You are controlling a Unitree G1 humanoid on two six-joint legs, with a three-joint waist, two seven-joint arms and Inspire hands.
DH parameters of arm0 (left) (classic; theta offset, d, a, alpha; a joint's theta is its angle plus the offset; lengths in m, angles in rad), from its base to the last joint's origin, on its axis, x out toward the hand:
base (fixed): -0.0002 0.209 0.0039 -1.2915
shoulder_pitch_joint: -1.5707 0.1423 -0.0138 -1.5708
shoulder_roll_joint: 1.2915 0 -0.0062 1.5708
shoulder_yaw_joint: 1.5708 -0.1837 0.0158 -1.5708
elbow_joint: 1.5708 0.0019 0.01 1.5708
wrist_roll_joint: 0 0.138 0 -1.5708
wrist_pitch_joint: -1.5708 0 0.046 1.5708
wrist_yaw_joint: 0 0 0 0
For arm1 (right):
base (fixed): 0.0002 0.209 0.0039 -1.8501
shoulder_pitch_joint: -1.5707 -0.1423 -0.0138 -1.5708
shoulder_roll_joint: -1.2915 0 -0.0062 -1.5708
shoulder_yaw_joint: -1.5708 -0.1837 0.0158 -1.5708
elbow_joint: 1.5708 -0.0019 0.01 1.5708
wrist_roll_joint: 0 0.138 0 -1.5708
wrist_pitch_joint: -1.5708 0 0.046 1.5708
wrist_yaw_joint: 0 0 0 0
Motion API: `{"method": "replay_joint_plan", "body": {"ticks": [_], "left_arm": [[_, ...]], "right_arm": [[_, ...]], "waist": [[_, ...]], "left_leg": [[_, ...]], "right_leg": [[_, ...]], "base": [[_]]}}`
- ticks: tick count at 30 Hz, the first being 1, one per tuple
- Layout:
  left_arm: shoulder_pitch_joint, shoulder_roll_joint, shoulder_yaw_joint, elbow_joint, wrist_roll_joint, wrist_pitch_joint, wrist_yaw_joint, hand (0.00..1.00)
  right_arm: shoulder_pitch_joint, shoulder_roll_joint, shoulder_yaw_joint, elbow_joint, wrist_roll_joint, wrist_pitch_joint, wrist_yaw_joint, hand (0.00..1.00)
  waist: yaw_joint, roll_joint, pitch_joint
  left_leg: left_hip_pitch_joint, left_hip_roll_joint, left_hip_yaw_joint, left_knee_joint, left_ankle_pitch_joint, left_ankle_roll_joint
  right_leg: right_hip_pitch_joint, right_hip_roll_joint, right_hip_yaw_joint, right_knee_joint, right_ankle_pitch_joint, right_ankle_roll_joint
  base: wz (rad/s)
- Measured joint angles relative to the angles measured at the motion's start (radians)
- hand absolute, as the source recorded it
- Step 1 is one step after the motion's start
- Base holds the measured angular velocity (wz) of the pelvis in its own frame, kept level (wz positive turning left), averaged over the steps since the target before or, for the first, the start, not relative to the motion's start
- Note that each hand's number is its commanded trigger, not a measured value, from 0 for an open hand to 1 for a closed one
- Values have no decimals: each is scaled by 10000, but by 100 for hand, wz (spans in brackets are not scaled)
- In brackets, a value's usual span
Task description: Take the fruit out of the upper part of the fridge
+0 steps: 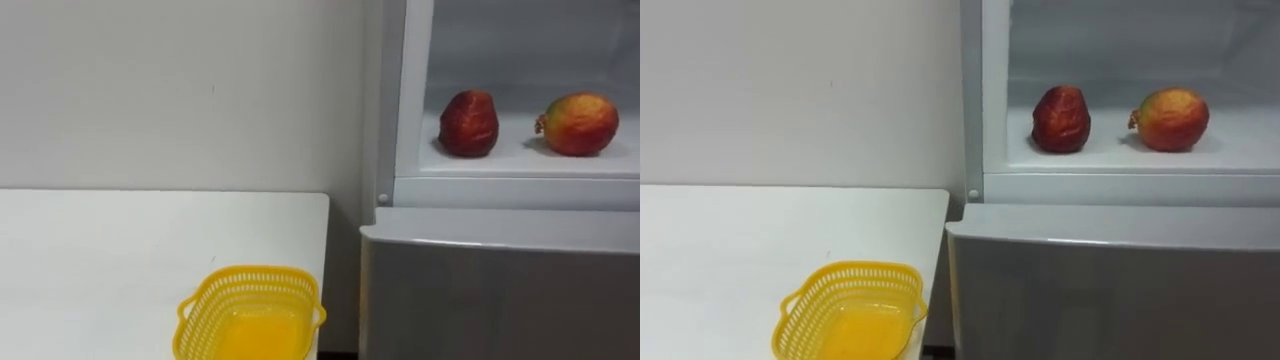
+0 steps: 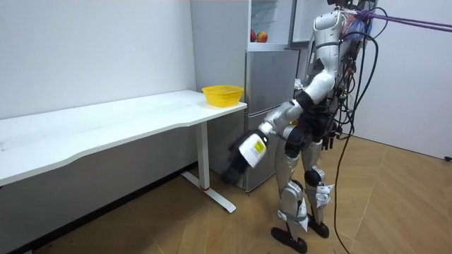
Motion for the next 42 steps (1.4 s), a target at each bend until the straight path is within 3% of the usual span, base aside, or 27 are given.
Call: {"method": "replay_joint_plan", "body": {"ticks": [2, 6, 11, 17, 22, 27, 34, 35, 42], "left_arm": [[26, -59, -507, 1197, -4, 291, -603, 0], [-15, -128, -788, 2219, -6, 471, -1438, 0], [-119, -295, -1139, 3514, 645, 987, -2895, 0], [-129, -370, -2177, 4238, 764, 1766, -4306, 0], [-119, -353, -2366, 4261, 1068, 2108, -5068, 0], [-291, -203, -2543, 4254, 2358, 2305, -5513, 0], [-795, 7, -2941, 4232, 4158, 2348, -5878, 0], [-869, 7, -2952, 4232, 4290, 2341, -5883, 0], [-1055, 116, -3720, 4224, 4536, 2251, -5856, 0]], "right_arm": [[-93, 29, 9, 46, -65, -1, -3, 0], [-182, 29, 22, 189, -68, 86, 10, 0], [-325, 46, 150, 281, -158, 107, 188, 0], [-447, 96, 549, 297, -137, 426, 199, 0], [-521, 117, 590, 296, -151, 536, 202, 0], [-534, 121, 747, 310, -84, 756, 197, 0], [-913, 109, 801, 461, 78, 730, -125, 0], [-990, 109, 801, 453, 109, 692, -288, 0], [-1347, 130, 810, 305, 1148, 110, -1378, 0]], "waist": [[-61, 3, 3], [-81, -71, 93], [-115, 11, 100], [-374, -6, 95], [-571, -35, 89], [-541, -41, 81], [-594, -35, 77], [-608, -84, 44], [-701, -56, 60]], "left_leg": [[-1, 1, -3, 7, -35, 2], [125, -12, -9, -14, -45, 9], [99, -11, -5, 55, -109, 27], [-88, 5, -72, 325, -143, 37], [-180, 14, -67, 463, -145, 42], [-179, 39, 23, 496, -146, 46], [-197, 83, 193, 399, -149, 42], [-163, 74, 197, 339, -145, 38], [-16, 73, 405, 102, -116, 9]], "right_leg": [[5, 5, 48, -11, 0, 0], [141, -4, 21, -47, 1, 2], [147, -24, -15, -35, 0, 4], [112, -8, -80, -39, -1, 6], [90, -61, -65, -58, -15, 12], [43, 16, 176, -144, -33, 21], [-87, 37, 222, -152, -23, 8], [-66, 35, 209, -174, -23, 8], [-67, 45, 438, -173, -15, 12]], "base": [[-2], [0], [0], [4], [0], [-5], [-5], [0], [-8]]}}
